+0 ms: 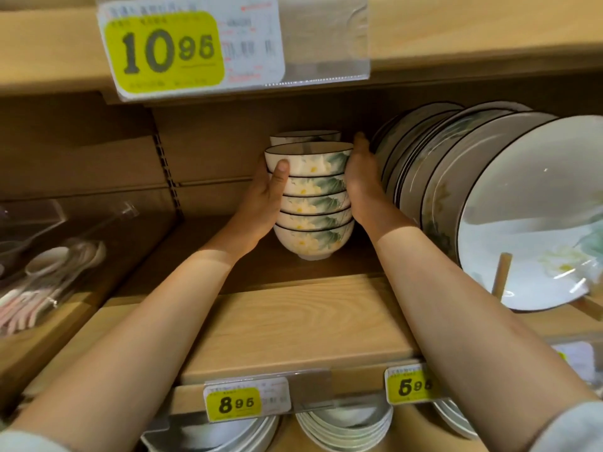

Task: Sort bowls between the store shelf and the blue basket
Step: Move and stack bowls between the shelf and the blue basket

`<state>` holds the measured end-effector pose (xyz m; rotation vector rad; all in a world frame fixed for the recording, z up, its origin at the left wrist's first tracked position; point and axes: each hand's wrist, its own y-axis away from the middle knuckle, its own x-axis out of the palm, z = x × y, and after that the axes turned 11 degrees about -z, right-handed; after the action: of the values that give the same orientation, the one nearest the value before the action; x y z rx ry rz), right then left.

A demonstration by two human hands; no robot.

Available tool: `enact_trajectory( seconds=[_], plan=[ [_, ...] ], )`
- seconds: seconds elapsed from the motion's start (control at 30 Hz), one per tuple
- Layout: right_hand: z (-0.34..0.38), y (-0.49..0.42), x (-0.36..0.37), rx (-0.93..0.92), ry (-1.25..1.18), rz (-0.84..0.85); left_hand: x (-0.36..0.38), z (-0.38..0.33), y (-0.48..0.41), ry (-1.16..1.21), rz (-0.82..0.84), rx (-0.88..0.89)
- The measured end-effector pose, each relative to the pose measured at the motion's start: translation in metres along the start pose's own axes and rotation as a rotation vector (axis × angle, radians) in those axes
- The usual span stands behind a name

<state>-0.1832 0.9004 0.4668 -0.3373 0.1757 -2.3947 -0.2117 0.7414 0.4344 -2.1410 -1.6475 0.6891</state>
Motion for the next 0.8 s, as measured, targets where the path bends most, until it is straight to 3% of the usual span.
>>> enact_trajectory(
  seconds=[0.3, 0.8],
  plan=[
    [0.0028, -0.0002, 0.0030, -0.017, 0.046, 0.034, 0.0040, 0.0040, 0.0028, -0.036, -0.051, -0.003],
    [-0.0023, -0.0007, 0.0023, -0.004, -0.024, 0.026, 0.0031, 0.0007, -0.0008, -0.075, -0.001, -0.006]
  ],
)
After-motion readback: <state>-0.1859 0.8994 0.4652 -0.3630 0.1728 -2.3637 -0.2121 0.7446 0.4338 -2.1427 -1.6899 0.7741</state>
